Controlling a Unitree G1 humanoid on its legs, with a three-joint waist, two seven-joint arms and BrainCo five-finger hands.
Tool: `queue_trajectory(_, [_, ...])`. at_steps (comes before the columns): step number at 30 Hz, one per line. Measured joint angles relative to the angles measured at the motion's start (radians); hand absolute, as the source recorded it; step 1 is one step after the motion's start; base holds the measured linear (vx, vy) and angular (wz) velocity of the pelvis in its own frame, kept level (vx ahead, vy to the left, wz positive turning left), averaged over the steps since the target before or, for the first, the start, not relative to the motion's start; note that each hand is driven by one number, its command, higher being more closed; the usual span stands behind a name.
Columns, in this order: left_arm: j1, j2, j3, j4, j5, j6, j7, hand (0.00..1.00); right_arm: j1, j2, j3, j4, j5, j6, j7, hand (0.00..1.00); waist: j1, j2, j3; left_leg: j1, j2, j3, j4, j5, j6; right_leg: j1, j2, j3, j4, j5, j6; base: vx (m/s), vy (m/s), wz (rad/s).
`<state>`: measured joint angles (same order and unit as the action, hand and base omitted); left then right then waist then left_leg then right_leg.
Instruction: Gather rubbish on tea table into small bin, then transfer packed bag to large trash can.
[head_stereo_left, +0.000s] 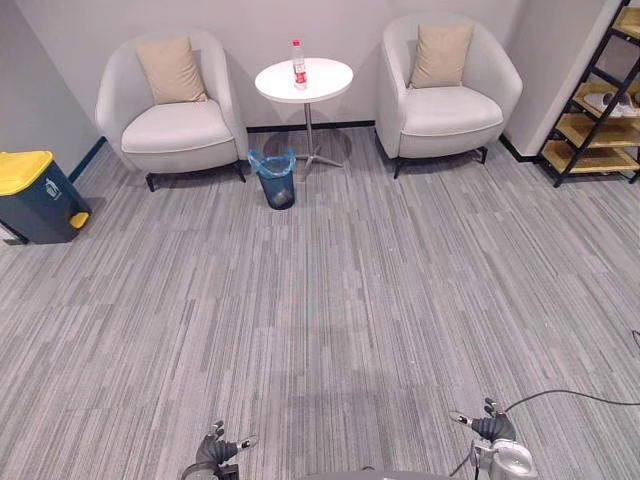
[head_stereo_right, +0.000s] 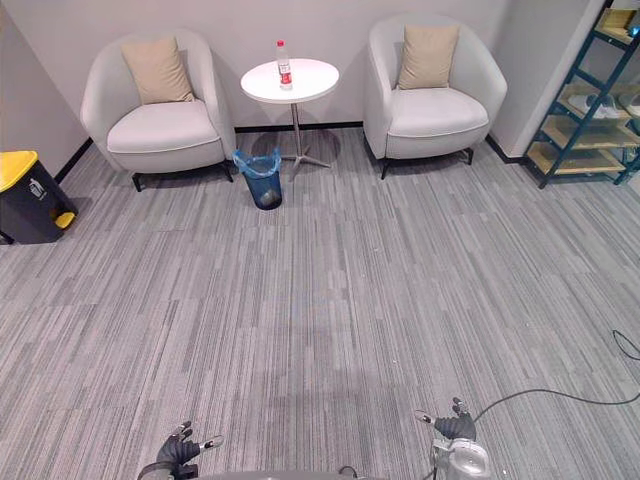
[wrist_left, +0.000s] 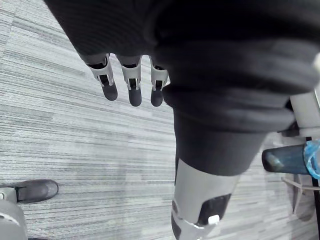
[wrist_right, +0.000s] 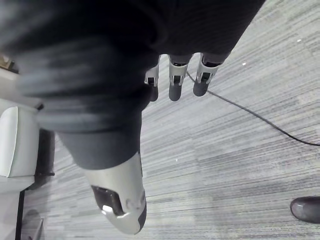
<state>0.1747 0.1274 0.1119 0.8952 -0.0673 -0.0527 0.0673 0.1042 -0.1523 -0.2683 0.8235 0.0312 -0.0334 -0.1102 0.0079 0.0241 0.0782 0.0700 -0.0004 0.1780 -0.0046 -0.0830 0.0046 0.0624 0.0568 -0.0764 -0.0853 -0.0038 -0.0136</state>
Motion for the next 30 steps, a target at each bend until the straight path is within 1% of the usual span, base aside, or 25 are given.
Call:
queue_trajectory(2, [0.000, -0.002, -0.002, -0.002, 0.000, 0.000, 0.000, 0.00, -0.004, -0.001, -0.001, 0.001, 0.000, 0.000, -0.002, 0.00, 0.007, 0.000, 0.001, -0.028, 0.005, 0.015, 0.036, -0.024, 0.004, -0.019, 0.001, 0.011, 0.021, -0.011, 0.008, 0.02, 0.014, -0.18])
queue_trajectory(4, [0.000, -0.003, -0.005, -0.002, 0.000, 0.000, 0.000, 0.00, -0.022, -0.003, -0.001, 0.002, 0.000, 0.000, -0.004, 0.00, 0.007, 0.006, 0.012, -0.044, 0.013, 0.023, 0.078, -0.052, 0.008, -0.067, 0.000, 0.020, 0.119, -0.066, 0.016, 0.06, 0.030, -0.19])
queue_trajectory(6, [0.000, 0.000, -0.023, -0.004, 0.000, 0.000, 0.001, 0.00, -0.034, -0.003, -0.001, 0.008, 0.000, 0.000, -0.005, 0.00, 0.006, 0.008, 0.021, -0.043, 0.010, 0.037, 0.116, -0.091, 0.017, -0.142, -0.020, 0.021, 0.312, -0.168, 0.070, 0.06, 0.048, -0.16])
queue_trajectory(7, [0.000, 0.000, -0.033, -0.005, 0.000, 0.000, 0.001, 0.00, -0.035, -0.003, -0.001, 0.009, 0.000, 0.000, -0.005, 0.00, 0.008, 0.008, 0.024, -0.040, 0.004, 0.043, 0.126, -0.105, 0.021, -0.175, -0.033, 0.013, 0.402, -0.202, 0.098, 0.09, 0.086, -0.14])
queue_trajectory(8, [-0.001, -0.001, -0.039, -0.005, -0.001, 0.000, 0.001, 0.00, -0.039, -0.003, -0.001, 0.009, -0.001, 0.000, -0.006, 0.00, 0.006, 0.011, 0.035, -0.027, -0.003, 0.048, 0.132, -0.117, 0.027, -0.221, -0.053, -0.013, 0.520, -0.221, 0.116, 0.09, 0.082, -0.11])
queue_trajectory(9, [-0.005, 0.000, -0.042, -0.006, -0.001, 0.000, 0.001, 0.00, -0.043, -0.003, 0.000, 0.009, -0.001, 0.000, -0.006, 0.00, 0.006, 0.013, 0.041, -0.019, -0.005, 0.048, 0.133, -0.120, 0.030, -0.245, -0.064, -0.027, 0.581, -0.221, 0.117, 0.13, 0.092, -0.02])
queue_trajectory(10, [-0.015, 0.005, -0.043, -0.016, -0.001, 0.001, 0.001, 0.00, -0.047, -0.001, 0.002, 0.009, -0.001, 0.001, -0.010, 0.00, 0.003, 0.011, 0.054, 0.004, -0.015, 0.046, 0.127, -0.124, 0.036, -0.299, -0.094, -0.062, 0.712, -0.225, 0.115, 0.17, 0.073, 0.07])
queue_trajectory(11, [-0.023, 0.012, -0.043, -0.031, -0.001, 0.000, 0.003, 0.00, -0.047, -0.001, 0.002, 0.012, -0.001, 0.002, -0.017, 0.00, 0.000, 0.004, 0.068, 0.027, -0.027, 0.041, 0.121, -0.133, 0.048, -0.337, -0.134, -0.103, 0.811, -0.255, 0.105, 0.18, 0.064, 0.07])
queue_trajectory(12, [-0.029, 0.015, -0.042, -0.036, -0.001, 0.001, 0.004, 0.00, -0.048, -0.003, 0.002, 0.014, -0.001, 0.003, -0.019, 0.00, 0.000, 0.002, 0.073, 0.038, -0.028, 0.040, 0.119, -0.139, 0.048, -0.350, -0.149, -0.117, 0.837, -0.270, 0.102, 0.21, 0.028, 0.07])
queue_trajectory(13, [-0.033, 0.017, -0.042, -0.042, -0.001, 0.001, 0.006, 0.00, -0.049, -0.009, 0.003, 0.014, -0.001, 0.005, -0.020, 0.00, -0.004, 0.009, 0.078, 0.055, -0.026, 0.031, 0.115, -0.152, 0.046, -0.374, -0.166, -0.141, 0.846, -0.289, 0.094, 0.24, -0.005, 0.15])
queue_trajectory(14, [-0.041, 0.017, -0.042, -0.043, -0.001, 0.001, 0.008, 0.00, -0.060, -0.016, 0.006, 0.014, -0.001, 0.007, -0.020, 0.00, -0.023, 0.018, 0.088, 0.073, -0.010, 0.018, 0.112, -0.161, 0.043, -0.389, -0.166, -0.152, 0.810, -0.291, 0.089, 0.26, -0.030, 0.22])
queue_trajectory(16, [-0.050, 0.017, -0.041, -0.042, -0.002, 0.001, 0.010, 0.00, -0.082, -0.024, 0.012, 0.014, -0.001, 0.007, -0.020, 0.00, -0.046, 0.034, 0.100, 0.090, 0.019, 0.005, 0.104, -0.172, 0.030, -0.423, -0.159, -0.176, 0.731, -0.283, 0.077, 0.25, -0.068, 0.21])
queue_trajectory(17, [-0.068, 0.017, -0.041, -0.041, -0.002, 0.001, 0.012, 0.00, -0.097, -0.030, 0.012, 0.014, -0.001, 0.007, -0.020, 0.00, -0.049, 0.044, 0.115, 0.110, 0.047, -0.002, 0.093, -0.176, 0.022, -0.446, -0.141, -0.189, 0.622, -0.246, 0.068, 0.43, -0.164, 0.28])
queue_trajectory(18, [-0.079, 0.023, -0.042, -0.040, -0.002, 0.000, 0.013, 0.00, -0.095, -0.033, 0.012, 0.014, -0.001, 0.007, -0.021, 0.00, -0.049, 0.034, 0.113, 0.122, 0.055, -0.014, 0.081, -0.176, 0.012, -0.446, -0.130, -0.186, 0.459, -0.158, 0.072, 0.45, -0.193, 0.35])
queue_trajectory(19, [-0.085, 0.027, -0.042, -0.040, -0.001, -0.001, 0.014, 0.00, -0.091, -0.033, 0.011, 0.014, -0.001, 0.007, -0.021, 0.00, -0.049, 0.020, 0.113, 0.129, 0.052, -0.024, 0.081, -0.182, -0.008, -0.446, -0.133, -0.172, 0.404, -0.099, 0.065, 0.49, -0.256, 0.51])
queue_trajectory(20, [-0.089, 0.026, -0.042, -0.038, 0.000, -0.001, 0.017, 0.00, -0.081, -0.040, 0.010, 0.014, -0.001, 0.008, -0.023, 0.00, -0.050, 0.015, 0.111, 0.151, 0.071, -0.046, 0.091, -0.209, -0.052, -0.440, -0.130, -0.161, 0.430, 0.016, 0.007, 0.44, -0.274, 0.43])
queue_trajectory(21, [-0.090, 0.021, -0.041, -0.035, 0.000, -0.001, 0.022, 0.00, -0.078, -0.043, 0.010, 0.013, -0.001, 0.009, -0.022, 0.00, -0.050, 0.025, 0.104, 0.140, 0.100, -0.053, 0.153, -0.213, -0.066, -0.442, -0.117, -0.178, 0.473, -0.033, -0.023, 0.45, -0.291, 0.32])
queue_trajectory(22, [-0.091, 0.020, -0.041, -0.035, 0.000, -0.001, 0.022, 0.00, -0.077, -0.042, 0.011, 0.013, -0.001, 0.009, -0.022, 0.00, -0.051, 0.026, 0.104, 0.118, 0.111, -0.055, 0.207, -0.210, -0.073, -0.433, -0.110, -0.182, 0.472, -0.045, -0.035, 0.44, -0.304, 0.16])
queue_trajectory(23, [-0.094, 0.013, -0.038, -0.035, 0.000, -0.001, 0.023, 0.00, -0.080, -0.041, 0.011, 0.009, -0.001, 0.008, -0.022, 0.00, -0.046, 0.032, 0.104, 0.052, 0.134, -0.064, 0.367, -0.193, -0.100, -0.400, -0.094, -0.196, 0.452, -0.063, -0.055, 0.43, -0.302, 0.23])
queue_trajectory(24, [-0.092, 0.002, -0.037, -0.035, 0.000, -0.001, 0.022, 0.00, -0.076, -0.041, 0.014, 0.002, 0.000, 0.008, -0.022, 0.00, -0.047, 0.046, 0.110, -0.032, 0.176, -0.085, 0.581, -0.140, -0.130, -0.321, -0.065, -0.212, 0.391, -0.069, -0.066, 0.44, -0.291, 0.24])
queue_trajectory(26, [-0.077, -0.006, -0.034, -0.041, 0.002, -0.001, 0.020, 0.00, -0.066, -0.035, 0.031, -0.016, 0.007, 0.007, -0.022, 0.00, -0.043, 0.047, 0.112, -0.099, 0.225, -0.094, 0.830, -0.136, -0.136, -0.206, -0.031, -0.221, 0.314, -0.068, -0.076, 0.46, -0.240, 0.04])
queue_trajectory(27, [-0.069, -0.012, -0.034, -0.043, 0.002, -0.001, 0.018, 0.00, -0.061, -0.035, 0.045, -0.039, 0.010, -0.004, -0.022, 0.00, -0.038, 0.043, 0.114, -0.153, 0.255, -0.070, 0.971, -0.138, -0.133, -0.109, -0.014, -0.215, 0.254, -0.072, -0.082, 0.43, -0.205, -0.14])
queue_trajectory(28, [-0.068, -0.015, -0.034, -0.044, 0.002, -0.001, 0.018, 0.00, -0.062, -0.034, 0.044, -0.050, 0.013, -0.005, -0.023, 0.00, -0.032, 0.043, 0.114, -0.178, 0.267, -0.052, 1.000, -0.139, -0.131, -0.079, -0.007, -0.205, 0.234, -0.073, -0.083, 0.41, -0.181, -0.25])
queue_trajectory(29, [-0.068, -0.023, -0.032, -0.052, 0.002, 0.000, 0.018, 0.00, -0.063, -0.033, 0.043, -0.070, 0.019, -0.008, -0.023, 0.00, -0.018, 0.040, 0.115, -0.233, 0.279, -0.023, 1.021, -0.141, -0.126, -0.041, -0.002, -0.187, 0.199, -0.074, -0.085, 0.38, -0.130, -0.30])
queue_trajectory(30, [-0.067, -0.031, -0.032, -0.071, 0.001, 0.000, 0.018, 0.00, -0.067, -0.031, 0.041, -0.076, 0.020, -0.007, -0.023, 0.00, -0.012, 0.041, 0.115, -0.292, 0.278, -0.006, 1.010, -0.153, -0.109, -0.012, -0.003, -0.176, 0.170, -0.075, -0.086, 0.38, -0.100, -0.30])
